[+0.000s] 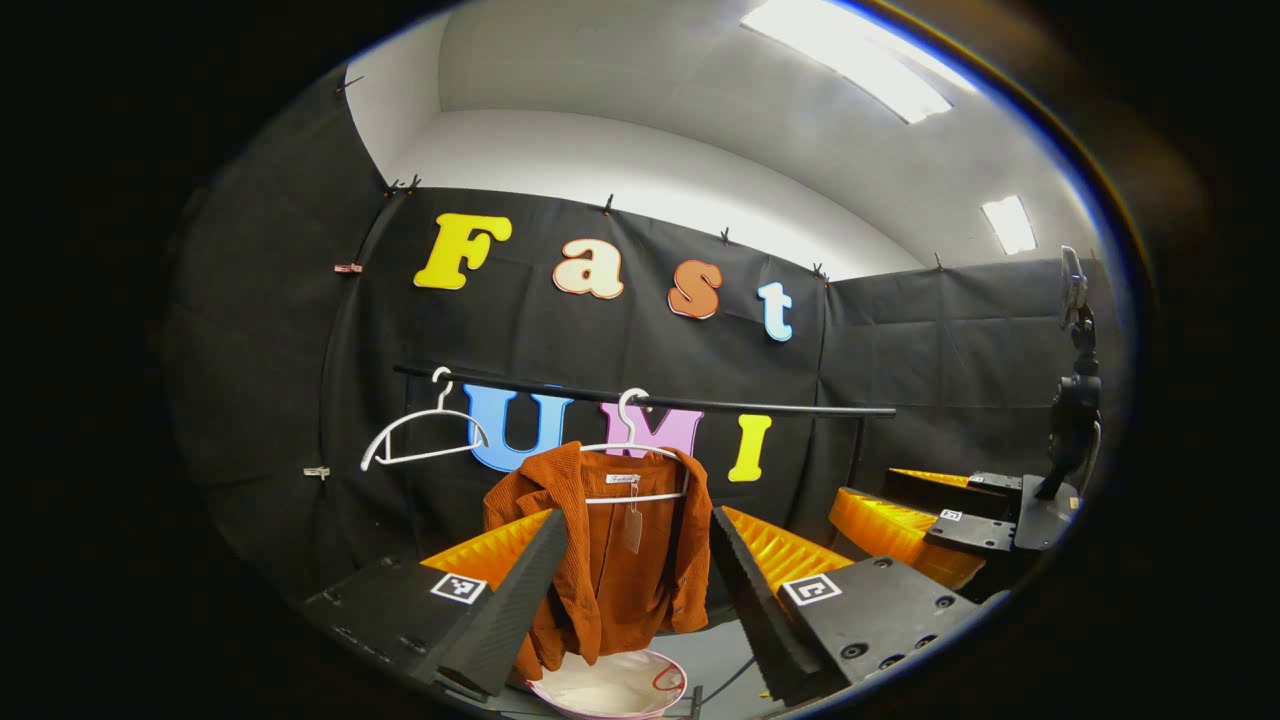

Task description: Grasp the clothes on the hanger with both hands and then place them into the laundry hamper below.

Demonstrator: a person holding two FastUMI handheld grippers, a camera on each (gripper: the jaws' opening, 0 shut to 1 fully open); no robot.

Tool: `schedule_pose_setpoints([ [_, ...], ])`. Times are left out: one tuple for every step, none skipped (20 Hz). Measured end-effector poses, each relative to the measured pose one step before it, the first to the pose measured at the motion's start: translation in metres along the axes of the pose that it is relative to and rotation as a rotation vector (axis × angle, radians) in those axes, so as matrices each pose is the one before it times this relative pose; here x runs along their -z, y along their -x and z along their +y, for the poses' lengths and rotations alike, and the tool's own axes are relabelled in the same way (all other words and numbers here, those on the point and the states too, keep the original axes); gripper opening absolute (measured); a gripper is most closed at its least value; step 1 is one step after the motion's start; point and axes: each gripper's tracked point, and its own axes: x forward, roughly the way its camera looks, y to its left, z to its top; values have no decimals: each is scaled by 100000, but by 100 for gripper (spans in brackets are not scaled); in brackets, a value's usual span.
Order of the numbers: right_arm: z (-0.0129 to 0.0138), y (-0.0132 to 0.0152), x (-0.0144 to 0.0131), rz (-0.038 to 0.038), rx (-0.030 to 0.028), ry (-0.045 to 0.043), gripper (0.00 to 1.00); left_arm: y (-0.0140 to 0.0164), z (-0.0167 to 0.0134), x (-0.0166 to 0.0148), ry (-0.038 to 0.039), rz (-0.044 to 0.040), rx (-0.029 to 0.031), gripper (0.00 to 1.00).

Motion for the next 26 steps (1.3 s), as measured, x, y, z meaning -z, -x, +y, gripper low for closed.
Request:
schedule_pose_setpoints([
  [494,54,102,-19,195,-220,97,148,295,129,-644,268,481,92],
  [513,-37,142,-35,-14,-206,96,370,400,480,-458,97,247,92],
  [375,-19,343,167,212,218,96,-25,139,86,-30,-51,198,92],
  [141,-73,387,226,620,672,96,-51,340,122,494,-262,203,92],
  [48,-157,379,456,564,1030,97,-398,550,305,908,-46,106,92],
  [-34,-327,464,624,351,939,97,-510,482,367,1025,447,69,92],
  [-38,-527,446,600,415,692,97,-541,311,558,762,915,90,92],
  [-290,-774,448,472,771,398,97,-589,325,478,189,702,179,92],
  [-387,-970,449,395,642,198,97,-735,324,237,-106,464,-175,92],
  [-392,-1065,508,381,331,60,97,-754,327,576,-98,326,-406,92],
  [-323,-1292,475,51,-113,-4,97,-947,363,346,188,197,-651,92],
  [-366,-1424,499,-571,-60,23,97,-1001,380,656,340,419,-804,92],
  [-627,-1620,464,-1297,428,54,97,-1131,385,379,210,-49,-1202,92],
  [-601,-1697,669,-1242,103,-122,97,-1233,407,502,-229,-368,-1410,92],
  [-293,-1691,852,-526,-710,-732,97,-1171,367,258,-452,-1088,-1782,92],
  [-199,-1593,955,435,-1542,-1120,97,-1213,274,442,-435,-484,-1813,92],
  [-293,-1588,612,-742,-1288,-1451,97,-1223,-84,599,-371,-220,-694,92],
  [-529,-1591,557,-876,-499,-1666,97,-1204,-108,679,-631,-147,-581,91],
  [-491,-1460,763,-282,-1064,-1240,97,-1233,-41,775,-939,-93,-1176,90],
  [-479,-1347,895,144,-1053,-76,97,-1158,388,952,-675,7,-2699,90],
  [-479,-1252,1042,916,-1102,957,97,-954,314,767,384,-772,-2870,90],
  [-546,-1141,890,828,-847,1235,97,-933,294,636,1338,-1917,-2993,91],
  [-464,-1022,625,-7,-741,877,97,-839,440,366,1779,-1599,-2808,91],
  [-294,-985,673,208,-802,402,97,-723,491,681,1357,-590,-3041,90],
  [-142,-918,800,567,-1132,260,97,-666,762,597,891,220,-3093,91],
  [-78,-826,934,888,-1488,83,97,-734,499,572,1048,255,-2029,93],
])
